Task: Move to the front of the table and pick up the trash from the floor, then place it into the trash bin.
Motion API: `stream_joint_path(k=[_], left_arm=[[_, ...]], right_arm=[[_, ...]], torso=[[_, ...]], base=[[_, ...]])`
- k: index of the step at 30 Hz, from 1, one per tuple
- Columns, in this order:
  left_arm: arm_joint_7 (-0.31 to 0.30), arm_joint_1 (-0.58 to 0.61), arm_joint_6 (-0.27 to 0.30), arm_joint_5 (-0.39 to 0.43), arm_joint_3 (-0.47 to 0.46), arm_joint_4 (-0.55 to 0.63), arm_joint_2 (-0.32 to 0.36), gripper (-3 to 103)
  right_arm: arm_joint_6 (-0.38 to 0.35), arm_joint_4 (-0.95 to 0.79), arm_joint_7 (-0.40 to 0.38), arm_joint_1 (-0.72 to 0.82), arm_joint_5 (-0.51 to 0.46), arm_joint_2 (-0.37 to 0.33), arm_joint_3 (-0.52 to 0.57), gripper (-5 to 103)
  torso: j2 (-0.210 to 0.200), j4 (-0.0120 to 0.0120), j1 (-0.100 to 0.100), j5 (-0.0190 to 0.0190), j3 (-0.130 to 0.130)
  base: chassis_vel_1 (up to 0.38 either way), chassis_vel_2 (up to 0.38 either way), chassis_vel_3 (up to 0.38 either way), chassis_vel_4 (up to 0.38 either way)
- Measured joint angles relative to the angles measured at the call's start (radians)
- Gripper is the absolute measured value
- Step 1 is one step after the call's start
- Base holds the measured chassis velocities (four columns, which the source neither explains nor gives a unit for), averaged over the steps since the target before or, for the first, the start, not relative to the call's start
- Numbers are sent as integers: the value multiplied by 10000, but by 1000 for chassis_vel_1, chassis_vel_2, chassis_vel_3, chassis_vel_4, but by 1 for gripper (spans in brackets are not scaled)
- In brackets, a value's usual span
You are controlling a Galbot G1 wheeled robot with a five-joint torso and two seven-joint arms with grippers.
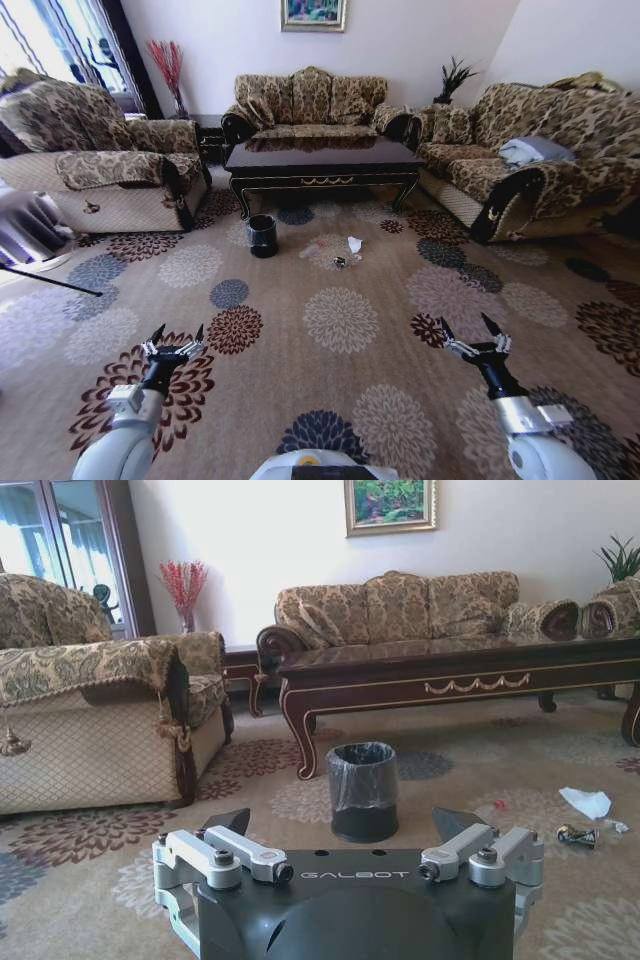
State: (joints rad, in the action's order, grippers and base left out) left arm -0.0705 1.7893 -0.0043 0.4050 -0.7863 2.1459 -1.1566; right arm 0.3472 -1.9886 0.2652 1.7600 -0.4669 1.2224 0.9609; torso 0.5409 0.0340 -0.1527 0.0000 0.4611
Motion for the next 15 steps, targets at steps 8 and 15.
stream_joint_path(k=[8, 15], left_arm=[[15, -138, -23, -80, 109, -6, -8, 100], [-23, -199, 41, -115, 180, 11, -15, 100]], right_arm=[[-7, -31, 0, 20, 22, -29, 54, 100], [-8, -23, -9, 45, 15, -29, 93, 100]], torso=[[-351, 1, 138, 0, -212], [-655, 1, 254, 0, -400]], base=[[0, 0, 0, 0], [0, 0, 0, 0]])
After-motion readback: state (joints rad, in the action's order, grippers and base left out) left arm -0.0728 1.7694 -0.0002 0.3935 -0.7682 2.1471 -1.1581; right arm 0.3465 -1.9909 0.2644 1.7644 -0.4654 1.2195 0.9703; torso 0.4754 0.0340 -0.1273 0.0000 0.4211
